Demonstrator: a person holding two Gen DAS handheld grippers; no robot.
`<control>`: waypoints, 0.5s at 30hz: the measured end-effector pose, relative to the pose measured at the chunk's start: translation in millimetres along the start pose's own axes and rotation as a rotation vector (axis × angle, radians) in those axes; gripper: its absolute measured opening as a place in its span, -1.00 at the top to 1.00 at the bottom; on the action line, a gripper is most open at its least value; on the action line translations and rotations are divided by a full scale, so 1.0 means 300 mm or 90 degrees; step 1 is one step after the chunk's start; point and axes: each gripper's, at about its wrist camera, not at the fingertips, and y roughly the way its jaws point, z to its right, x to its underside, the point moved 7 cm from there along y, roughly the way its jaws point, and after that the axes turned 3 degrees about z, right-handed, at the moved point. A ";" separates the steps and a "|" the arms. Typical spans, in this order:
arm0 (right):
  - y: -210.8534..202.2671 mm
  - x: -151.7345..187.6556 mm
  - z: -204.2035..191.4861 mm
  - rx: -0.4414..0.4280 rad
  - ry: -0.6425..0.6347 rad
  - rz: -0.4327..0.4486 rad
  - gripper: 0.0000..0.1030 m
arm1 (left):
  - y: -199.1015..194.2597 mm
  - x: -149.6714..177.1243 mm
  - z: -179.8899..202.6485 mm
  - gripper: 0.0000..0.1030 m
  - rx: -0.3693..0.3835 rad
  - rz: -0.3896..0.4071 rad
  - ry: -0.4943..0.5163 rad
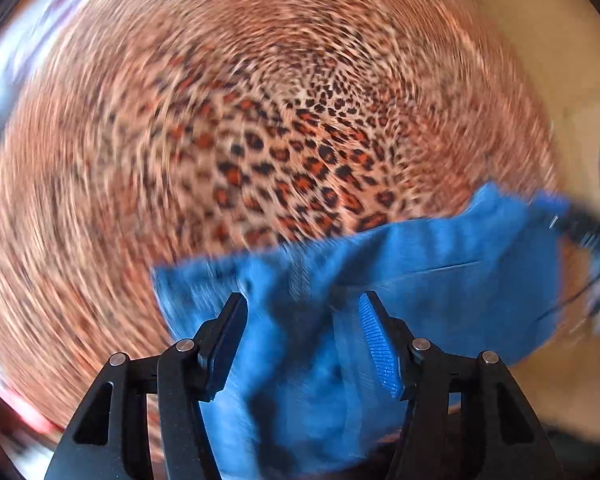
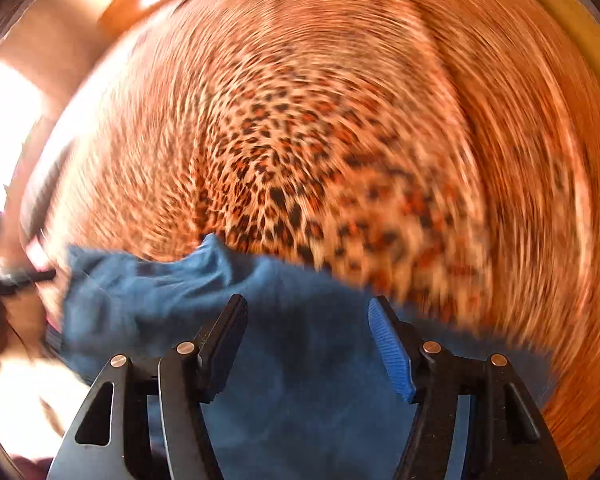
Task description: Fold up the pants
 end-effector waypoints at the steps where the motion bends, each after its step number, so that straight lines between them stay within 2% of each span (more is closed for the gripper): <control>1: 0.025 -0.014 -0.027 -0.005 -0.039 -0.023 -0.28 | 0.015 -0.015 0.002 -0.11 -0.029 -0.004 0.019; 2: 0.053 -0.025 -0.040 0.014 -0.078 -0.045 -0.29 | 0.035 -0.022 -0.013 -0.14 -0.057 -0.009 0.025; 3: 0.080 -0.033 -0.052 0.040 -0.116 -0.063 -0.37 | 0.064 -0.023 -0.027 -0.15 -0.057 -0.029 0.015; 4: 0.108 -0.030 -0.059 0.043 -0.136 -0.088 -0.43 | 0.095 -0.009 -0.047 -0.15 -0.032 -0.065 -0.014; 5: 0.143 -0.018 -0.064 0.040 -0.145 -0.123 -0.46 | 0.111 -0.002 -0.055 -0.15 -0.013 -0.080 -0.038; 7: 0.191 0.001 -0.074 0.041 -0.153 -0.163 -0.48 | 0.126 0.021 -0.083 -0.16 0.034 -0.092 -0.103; 8: 0.193 -0.001 -0.083 0.043 -0.159 -0.156 -0.43 | 0.126 0.027 -0.090 -0.17 0.049 -0.091 -0.122; 10: 0.178 0.004 -0.101 0.008 -0.148 -0.140 0.25 | 0.131 0.057 -0.113 -0.16 0.071 -0.087 -0.165; 11: 0.168 0.008 -0.108 0.010 -0.141 -0.133 0.61 | 0.136 0.072 -0.126 -0.12 0.071 -0.083 -0.186; 12: 0.155 0.015 -0.119 0.031 -0.163 -0.126 0.64 | 0.140 0.086 -0.135 0.07 0.070 -0.077 -0.201; 13: 0.147 0.014 -0.130 0.040 -0.187 -0.118 0.68 | 0.147 0.097 -0.144 0.18 0.061 -0.071 -0.208; 14: 0.139 0.008 -0.110 0.066 -0.191 -0.106 0.81 | 0.153 0.108 -0.154 0.44 0.049 -0.065 -0.217; 15: 0.144 -0.002 -0.068 0.098 -0.157 -0.107 0.93 | 0.153 0.116 -0.161 0.50 0.045 -0.059 -0.232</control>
